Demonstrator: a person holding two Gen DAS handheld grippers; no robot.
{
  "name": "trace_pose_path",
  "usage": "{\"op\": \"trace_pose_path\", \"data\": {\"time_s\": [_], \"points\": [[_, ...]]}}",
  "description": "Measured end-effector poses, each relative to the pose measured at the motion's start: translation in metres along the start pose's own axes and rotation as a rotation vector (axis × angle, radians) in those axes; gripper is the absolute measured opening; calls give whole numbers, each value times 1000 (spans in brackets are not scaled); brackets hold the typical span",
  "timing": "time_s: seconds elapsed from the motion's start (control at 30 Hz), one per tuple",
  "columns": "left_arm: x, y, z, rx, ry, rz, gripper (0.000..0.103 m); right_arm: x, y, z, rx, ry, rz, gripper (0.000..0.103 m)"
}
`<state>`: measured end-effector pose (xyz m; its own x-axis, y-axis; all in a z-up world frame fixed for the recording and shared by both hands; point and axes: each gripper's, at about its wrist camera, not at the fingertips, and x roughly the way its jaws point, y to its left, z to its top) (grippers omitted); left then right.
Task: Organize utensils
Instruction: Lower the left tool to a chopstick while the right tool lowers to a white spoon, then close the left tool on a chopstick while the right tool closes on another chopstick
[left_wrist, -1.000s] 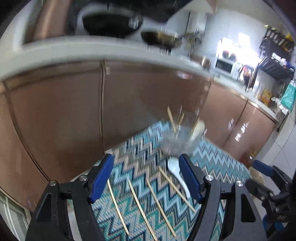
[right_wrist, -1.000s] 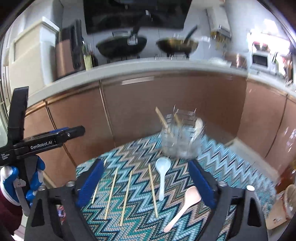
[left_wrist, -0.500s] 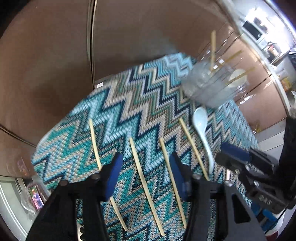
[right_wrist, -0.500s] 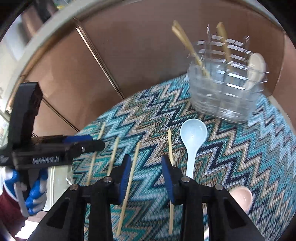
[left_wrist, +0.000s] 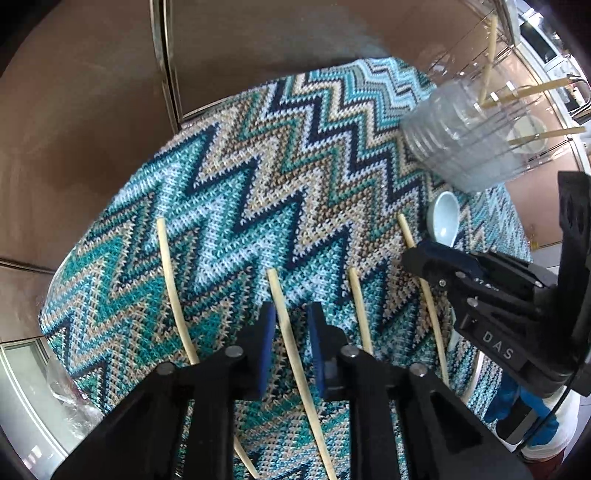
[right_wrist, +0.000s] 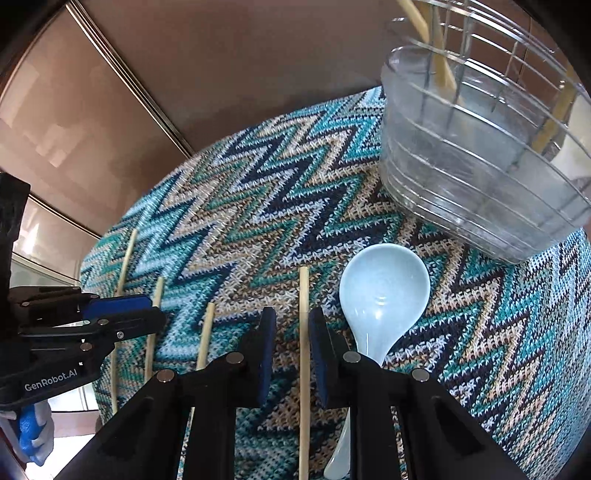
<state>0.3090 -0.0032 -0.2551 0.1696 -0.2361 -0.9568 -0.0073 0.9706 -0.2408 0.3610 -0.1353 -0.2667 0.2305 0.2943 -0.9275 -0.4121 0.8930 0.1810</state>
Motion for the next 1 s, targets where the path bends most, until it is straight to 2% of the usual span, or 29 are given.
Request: {"op": "trace_pose_path", "data": {"time_s": [0.07,0.33,0.6,0.77,1.0], "points": [[7,1,0,-5,22,12,12,6,-1,2,1,13,-6,14],[11,-2,2,-21,3,59,8,15,-6,5,26,19,-8,8],[-3,-5,-10,-36,-63,66,7,-22,-3,-11,49,-50,1,5],[-14,-10,-19,-36,-93,59,6,-34,2,-13,48,-61,1,6],[-9,0,-6,-48,-67,46,6,-2,4,6,41,-2,-45,9]]}}
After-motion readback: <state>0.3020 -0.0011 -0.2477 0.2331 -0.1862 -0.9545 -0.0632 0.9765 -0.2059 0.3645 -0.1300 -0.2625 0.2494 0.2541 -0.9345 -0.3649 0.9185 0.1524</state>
